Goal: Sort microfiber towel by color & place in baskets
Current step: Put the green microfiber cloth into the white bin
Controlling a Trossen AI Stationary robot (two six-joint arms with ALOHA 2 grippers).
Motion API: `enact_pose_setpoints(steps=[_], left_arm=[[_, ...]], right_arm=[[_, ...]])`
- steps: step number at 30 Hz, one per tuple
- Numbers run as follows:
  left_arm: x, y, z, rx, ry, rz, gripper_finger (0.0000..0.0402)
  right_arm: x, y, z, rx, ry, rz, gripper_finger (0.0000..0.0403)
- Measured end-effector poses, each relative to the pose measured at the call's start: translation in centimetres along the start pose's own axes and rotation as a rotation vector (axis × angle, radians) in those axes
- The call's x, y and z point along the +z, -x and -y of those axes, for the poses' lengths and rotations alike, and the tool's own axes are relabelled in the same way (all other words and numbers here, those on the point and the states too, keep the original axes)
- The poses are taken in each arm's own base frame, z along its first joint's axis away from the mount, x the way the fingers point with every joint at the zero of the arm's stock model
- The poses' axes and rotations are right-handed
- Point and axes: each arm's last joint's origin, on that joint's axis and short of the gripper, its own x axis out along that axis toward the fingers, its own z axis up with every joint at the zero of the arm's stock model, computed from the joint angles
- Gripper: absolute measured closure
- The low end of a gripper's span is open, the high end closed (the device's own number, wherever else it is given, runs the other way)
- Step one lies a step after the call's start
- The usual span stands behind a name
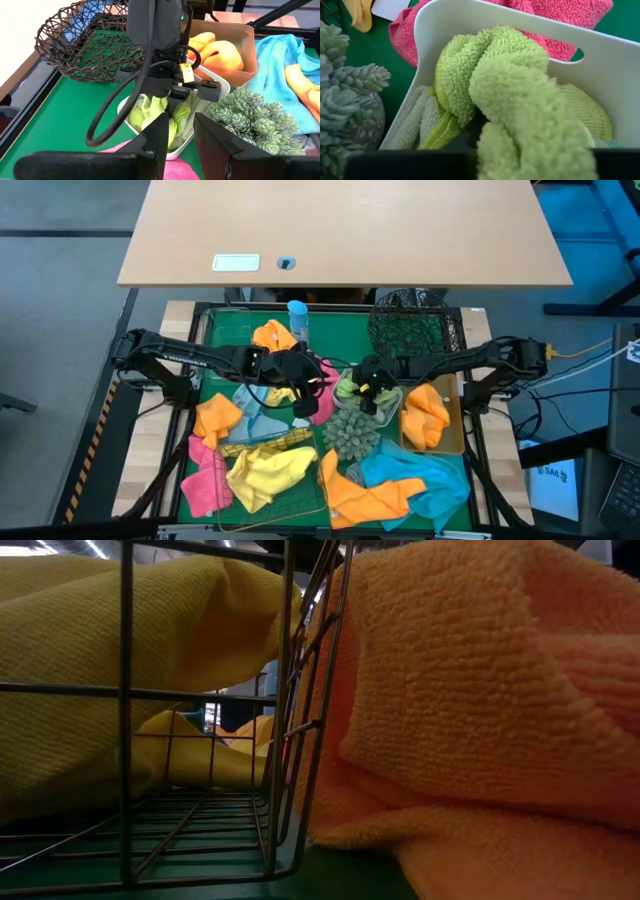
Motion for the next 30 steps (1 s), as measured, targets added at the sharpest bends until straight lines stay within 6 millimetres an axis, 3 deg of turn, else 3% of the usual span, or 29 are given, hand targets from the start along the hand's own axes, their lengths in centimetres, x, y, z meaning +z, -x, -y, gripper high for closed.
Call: enact_pose_setpoints(steps=[7,12,18,30], left_arm=[[-0.5,0.0,-0.1,0.009,-0.014,-0.053,0.0314],[-0.6,0.9,-0.4,0.013,-0.021,-0.077,0.0314],[-0.6,2.1,-0.7,0.004,0.019,-0.096,0.0314],[-1.8,1.8,-0.8,-0.002,0.054,-0.212,0.0314]], right_arm=[[0.1,0.2,-0.1,0.014,-0.018,0.005,0.0228],[1.0,1.0,-0.4,0.076,-0.022,-0.022,0.0180],[3.1,2.9,-0.8,0.069,-0.038,-0.132,0.0164],[6.8,6.6,-1.5,0.062,-0.052,-0.201,0.0166]])
